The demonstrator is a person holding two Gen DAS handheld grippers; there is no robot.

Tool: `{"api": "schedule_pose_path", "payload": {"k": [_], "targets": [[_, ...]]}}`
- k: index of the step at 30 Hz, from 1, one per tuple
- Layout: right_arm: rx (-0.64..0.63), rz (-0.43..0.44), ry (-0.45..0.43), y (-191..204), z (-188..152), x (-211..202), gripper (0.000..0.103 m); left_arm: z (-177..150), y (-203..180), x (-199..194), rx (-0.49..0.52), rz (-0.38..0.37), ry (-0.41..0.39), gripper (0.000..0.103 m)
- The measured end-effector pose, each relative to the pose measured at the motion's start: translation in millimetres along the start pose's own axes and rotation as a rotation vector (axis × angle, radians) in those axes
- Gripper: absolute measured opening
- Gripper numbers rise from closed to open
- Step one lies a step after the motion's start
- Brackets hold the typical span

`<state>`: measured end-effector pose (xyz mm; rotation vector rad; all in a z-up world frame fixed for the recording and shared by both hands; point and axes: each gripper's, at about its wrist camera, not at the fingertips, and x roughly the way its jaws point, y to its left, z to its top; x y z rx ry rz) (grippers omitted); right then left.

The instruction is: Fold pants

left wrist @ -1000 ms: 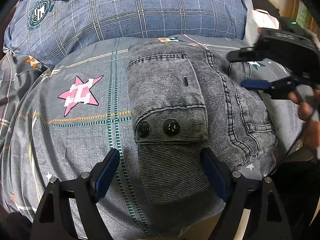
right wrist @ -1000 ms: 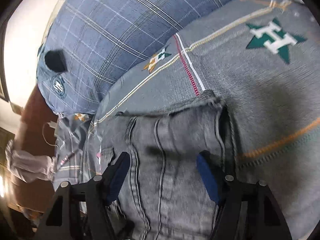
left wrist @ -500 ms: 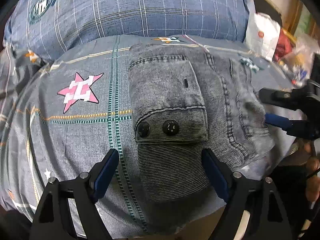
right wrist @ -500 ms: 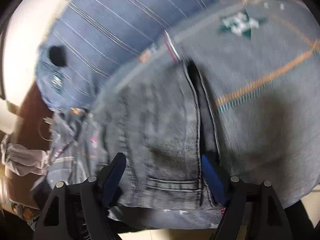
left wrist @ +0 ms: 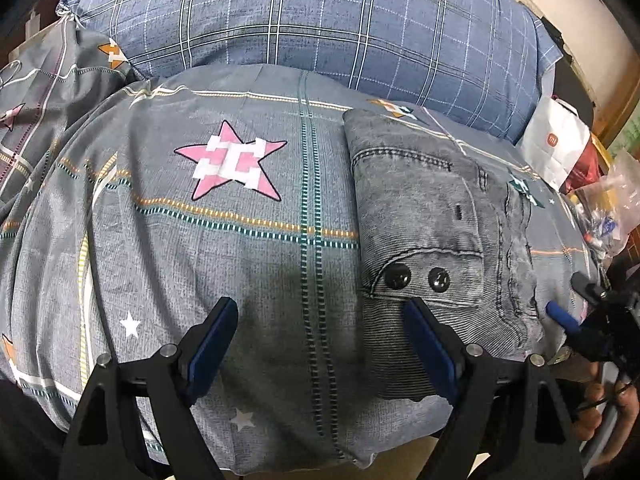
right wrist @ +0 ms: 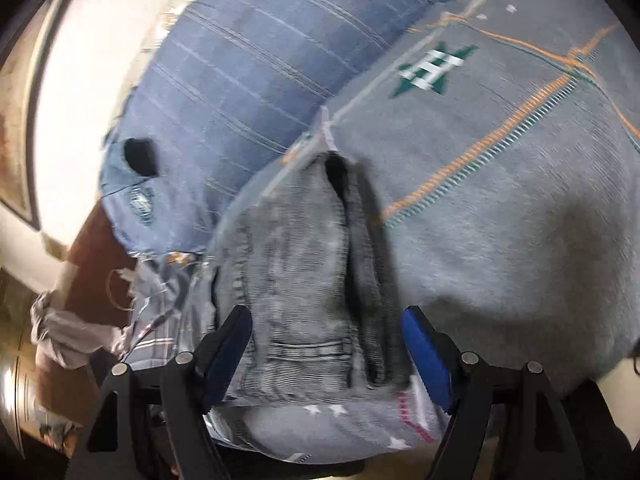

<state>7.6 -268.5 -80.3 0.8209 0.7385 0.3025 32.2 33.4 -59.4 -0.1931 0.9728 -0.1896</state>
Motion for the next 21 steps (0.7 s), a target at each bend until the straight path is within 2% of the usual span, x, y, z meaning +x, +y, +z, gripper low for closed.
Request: {"api": "schedule_pose_path", "payload": {"k": [6, 15, 17, 19, 21], "targets": [[-0.037, 0.001, 0.021, 6.7, -5.8, 7.6, 0.08, -3.1, -8.3, -3.1, 0.044, 0.037, -0.025, 0.085], [-0.043, -0.013, 0.062, 10.1, -10.7, 17.1, 0.08, -3.2, -6.1, -4.1, 0.045, 0.03, -0.021, 0.085], [-0.044, -0.01, 0.081, 12.0, -6.9, 20.6, 0.08, 0.8, -5.4, -2.4, 0.05, -0.002, -0.006, 0.085], [-0.056, -0.03, 0.096, 14.8, 5.4, 23.3, 0.08, 11.6, -2.2, 2.8, 0.032, -0.089, 0.031, 0.085], [-0.082, -0.044, 0.086, 19.1, 23.2, 25.1, 0.08, 27.0, -0.9, 9.3, 0.016, -0.146, 0.048, 0.085]]}}
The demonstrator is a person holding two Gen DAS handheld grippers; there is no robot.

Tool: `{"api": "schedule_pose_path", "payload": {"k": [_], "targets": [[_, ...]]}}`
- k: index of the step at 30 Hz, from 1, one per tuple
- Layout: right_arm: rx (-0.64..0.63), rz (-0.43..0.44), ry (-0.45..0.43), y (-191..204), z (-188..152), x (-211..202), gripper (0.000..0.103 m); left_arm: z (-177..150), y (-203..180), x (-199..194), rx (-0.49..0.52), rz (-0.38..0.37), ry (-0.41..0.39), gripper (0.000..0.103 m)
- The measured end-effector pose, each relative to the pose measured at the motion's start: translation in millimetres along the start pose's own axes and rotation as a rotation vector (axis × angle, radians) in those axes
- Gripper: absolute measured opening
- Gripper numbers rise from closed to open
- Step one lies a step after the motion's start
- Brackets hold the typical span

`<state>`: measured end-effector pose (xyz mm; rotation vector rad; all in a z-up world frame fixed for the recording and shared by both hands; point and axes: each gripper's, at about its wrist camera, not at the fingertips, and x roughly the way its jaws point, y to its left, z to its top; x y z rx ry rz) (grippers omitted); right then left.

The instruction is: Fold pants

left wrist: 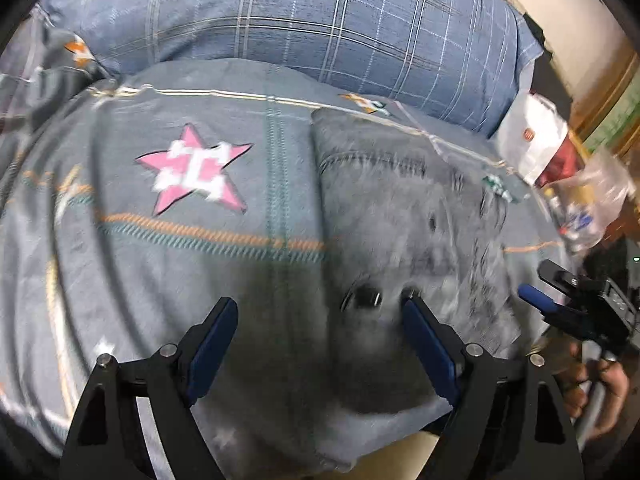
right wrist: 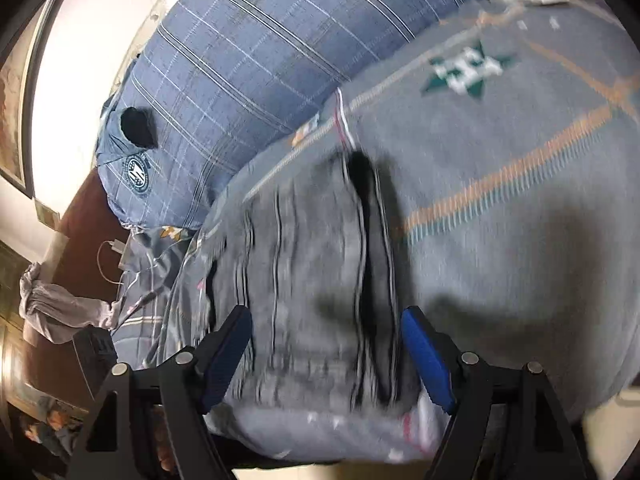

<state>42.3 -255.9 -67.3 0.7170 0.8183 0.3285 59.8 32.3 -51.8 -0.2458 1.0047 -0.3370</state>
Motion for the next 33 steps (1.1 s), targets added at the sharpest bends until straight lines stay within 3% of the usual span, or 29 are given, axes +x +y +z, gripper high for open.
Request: {"api": "schedule_pose_path", "payload": {"k": [4, 8, 10, 12, 15, 18, 22, 23, 24, 26, 28, 33], "targets": [[-0.002, 0.011, 0.051, 0.8, 28.5, 20.4, 0.08, 22.1, -6.4, 15.1, 0.012, -0.083, 0.028, 0.085], [-0.082, -0.125, 0.131, 9.1, 31.1, 52.6, 0.08, 26.0, -12.1, 40.6, 0.008, -0.108, 0.1, 0.085], [-0.072, -0.104, 0.135, 9.5, 28.7, 57.3, 0.081, 25.2, -11.9, 44.7, -0.005, -0.129, 0.105, 0.085], [-0.108, -0.117, 0.151, 19.1, 26.8, 59.4, 0.075, 25.5, -15.5, 46.1, 0.012, -0.113, 0.103, 0.084], [-0.223, -0.201, 0.178, 41.8, 22.1, 63.8, 0.062, 27.2, -27.1, 47.0, 0.063, -0.107, 0.111, 0.066], [-0.241, -0.225, 0.192, 40.6, 26.4, 71.6, 0.06, 26.5, -33.1, 50.8, 0.092, -0.078, 0.104, 0.066], [-0.251, -0.222, 0.199, 36.6, 27.1, 75.9, 0.062, 28.0, -27.6, 56.5, 0.062, -0.101, 0.109, 0.068], [-0.27, -0.238, 0.201, 40.0, 25.6, 76.4, 0.058, 27.7, -27.3, 55.0, 0.073, -0.095, 0.108, 0.067], [-0.294, -0.244, 0.205, 44.5, 23.3, 77.1, 0.038, 27.5, -31.2, 54.0, 0.093, -0.081, 0.104, 0.064], [-0.337, -0.281, 0.184, 54.3, 20.5, 74.4, 0.025, 27.4, -38.4, 51.2, 0.127, -0.055, 0.09, 0.053], [-0.361, -0.297, 0.176, 61.2, 19.0, 71.4, 0.02, 28.0, -46.8, 45.3, 0.171, -0.008, 0.065, 0.031], [-0.406, -0.307, 0.158, 78.4, 20.5, 55.7, 0.016, 30.6, -54.5, 32.0, 0.226, 0.009, 0.039, 0.027]]}}
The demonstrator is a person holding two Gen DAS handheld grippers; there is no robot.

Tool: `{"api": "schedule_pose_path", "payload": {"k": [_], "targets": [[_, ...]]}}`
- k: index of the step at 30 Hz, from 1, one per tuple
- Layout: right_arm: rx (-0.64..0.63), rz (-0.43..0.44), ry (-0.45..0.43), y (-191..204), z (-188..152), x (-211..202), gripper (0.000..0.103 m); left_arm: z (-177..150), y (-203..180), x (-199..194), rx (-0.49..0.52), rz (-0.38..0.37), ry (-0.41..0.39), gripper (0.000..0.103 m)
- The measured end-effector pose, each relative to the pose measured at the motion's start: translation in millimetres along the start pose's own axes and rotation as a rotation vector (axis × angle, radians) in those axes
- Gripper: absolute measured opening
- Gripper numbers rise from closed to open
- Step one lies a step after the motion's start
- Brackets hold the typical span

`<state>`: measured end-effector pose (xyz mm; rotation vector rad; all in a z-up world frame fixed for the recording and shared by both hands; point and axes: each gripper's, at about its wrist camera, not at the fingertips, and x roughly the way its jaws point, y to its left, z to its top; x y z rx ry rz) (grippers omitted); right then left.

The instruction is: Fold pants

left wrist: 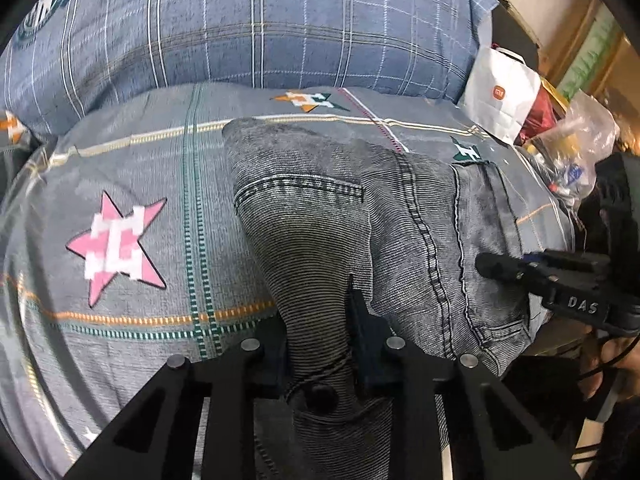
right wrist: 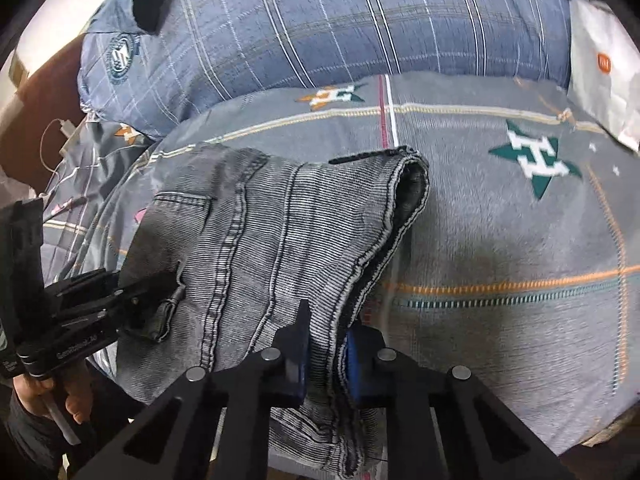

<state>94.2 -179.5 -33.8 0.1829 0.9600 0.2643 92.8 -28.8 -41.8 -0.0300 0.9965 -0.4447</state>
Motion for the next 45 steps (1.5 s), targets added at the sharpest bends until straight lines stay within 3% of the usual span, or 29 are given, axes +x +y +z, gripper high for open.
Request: {"api": "schedule_pose_path", "payload": {"k": [9, 16, 21, 26, 27, 29, 30, 32, 34, 36, 38, 40, 42, 45], "targets": [[-0.043, -0.011, -0.064, 9.7, 2.5, -24.6, 0.015, 11.9, -13.0, -37.8, 0.064, 0.048, -0.117, 0.026], [-0.101, 0.032, -0.172, 43.8, 51.5, -62.6, 0.015, 42.1, 8.7, -86.4, 0.03, 0.076, -0.236, 0.026], [-0.121, 0.066, -0.151, 59.8, 74.9, -38.6, 0.015, 50.4, 36.7, -73.8, -0.034, 0.105, -0.207, 0.026], [-0.074, 0.127, -0.057, 54.3, 77.2, 29.2, 0.016, 34.2, 73.3, -16.1, -0.127, 0.135, -0.063, 0.028], [-0.056, 0.129, -0.026, 50.3, 74.6, 44.3, 0.022, 29.8, 80.5, -2.0, -0.145, 0.151, -0.018, 0.034], [-0.038, 0.091, 0.008, 43.0, 68.3, 65.7, 0.035, 23.4, 93.8, 4.6, -0.193, 0.172, -0.038, 0.052], [-0.029, 0.085, -0.002, 41.1, 65.9, 65.3, 0.036, 23.4, 97.3, -0.5, -0.214, 0.178, -0.04, 0.06], [-0.038, 0.073, -0.029, 41.9, 63.3, 54.3, 0.037, 26.0, 95.7, -13.6, -0.212, 0.18, -0.049, 0.061], [-0.073, 0.031, -0.092, 48.4, 58.9, 31.8, 0.037, 23.0, 86.9, -35.0, -0.181, 0.196, -0.11, 0.065], [-0.106, 0.037, -0.163, 57.6, 43.9, 6.3, 0.047, 12.5, 77.3, -53.2, -0.163, 0.208, -0.17, 0.073], [-0.143, 0.013, -0.184, 64.7, 27.1, -0.3, 0.053, 0.0, 68.8, -60.3, -0.139, 0.225, -0.198, 0.075], [-0.185, -0.032, -0.144, 71.6, 14.3, 14.1, 0.056, -10.8, 61.9, -48.6, -0.112, 0.259, -0.16, 0.076], [-0.22, -0.109, -0.06, 71.3, -2.6, 42.3, 0.057, -19.4, 61.8, -21.5, -0.104, 0.268, -0.067, 0.076], [-0.147, -0.098, -0.095, 60.4, -4.9, 34.7, 0.066, -24.7, 61.3, -23.6, -0.123, 0.282, -0.1, 0.08]]}}
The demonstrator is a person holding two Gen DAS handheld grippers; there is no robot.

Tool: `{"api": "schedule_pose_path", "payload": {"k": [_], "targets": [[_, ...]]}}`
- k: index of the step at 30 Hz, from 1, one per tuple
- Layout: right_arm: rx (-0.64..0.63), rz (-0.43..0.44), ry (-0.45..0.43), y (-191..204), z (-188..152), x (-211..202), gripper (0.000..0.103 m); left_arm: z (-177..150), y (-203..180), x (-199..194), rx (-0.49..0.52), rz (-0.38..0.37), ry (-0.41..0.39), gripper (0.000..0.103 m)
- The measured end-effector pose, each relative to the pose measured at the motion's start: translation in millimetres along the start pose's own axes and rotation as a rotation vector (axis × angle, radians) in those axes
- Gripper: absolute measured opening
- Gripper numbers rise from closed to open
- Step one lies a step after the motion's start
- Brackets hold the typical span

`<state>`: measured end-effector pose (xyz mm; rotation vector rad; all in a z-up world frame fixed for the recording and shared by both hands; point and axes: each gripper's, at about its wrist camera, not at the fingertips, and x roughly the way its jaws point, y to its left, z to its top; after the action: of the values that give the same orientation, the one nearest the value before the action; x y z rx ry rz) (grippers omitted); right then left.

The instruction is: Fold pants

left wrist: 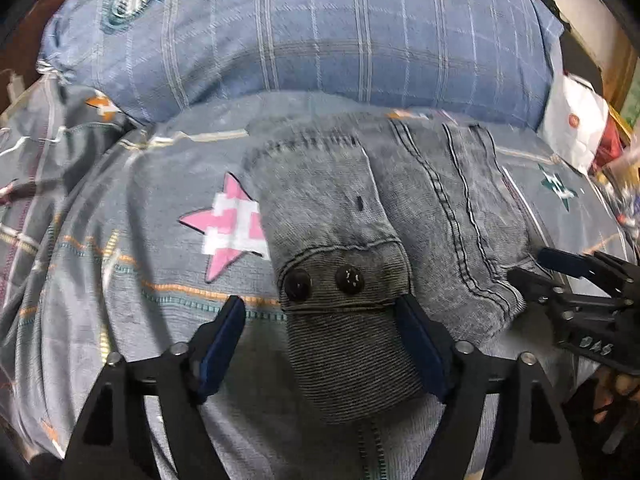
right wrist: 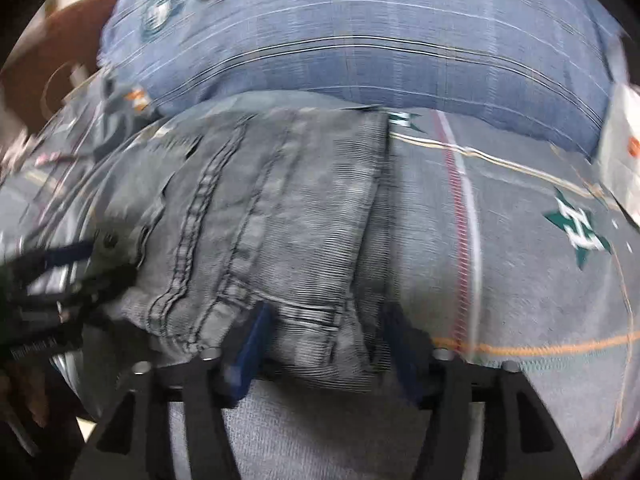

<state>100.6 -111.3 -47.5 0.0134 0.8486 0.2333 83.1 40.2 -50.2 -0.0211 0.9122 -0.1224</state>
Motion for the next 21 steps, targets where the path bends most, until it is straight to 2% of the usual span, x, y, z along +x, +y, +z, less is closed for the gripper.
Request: {"api": "schedule_pose_path", "payload": {"k": [4, 10, 15, 21], "targets": [[0.044, 0.022, -0.095, -11.6, -3.4, -29.0, 0.066, 3.3, -0.5, -15.2, 0.007, 0.008, -0.013, 0.08], [0.15, 0.076, -0.263, -27.4, -31.6, -60.8, 0.074, -2.0, 1.1, -27.7, -0.003, 0.02, -0.023, 0.08], [0.199, 0.096, -0.319, -32.9, -35.0, -65.7, 0.074, -5.2, -5.5, -33.7, 0.006, 0.036, -0.024, 0.08], [0.202, 0.114, -0.318, -31.3, -38.6, -59.0, 0.078, -8.3, -7.6, -41.0, 0.01, 0.062, -0.038, 0.08]]}}
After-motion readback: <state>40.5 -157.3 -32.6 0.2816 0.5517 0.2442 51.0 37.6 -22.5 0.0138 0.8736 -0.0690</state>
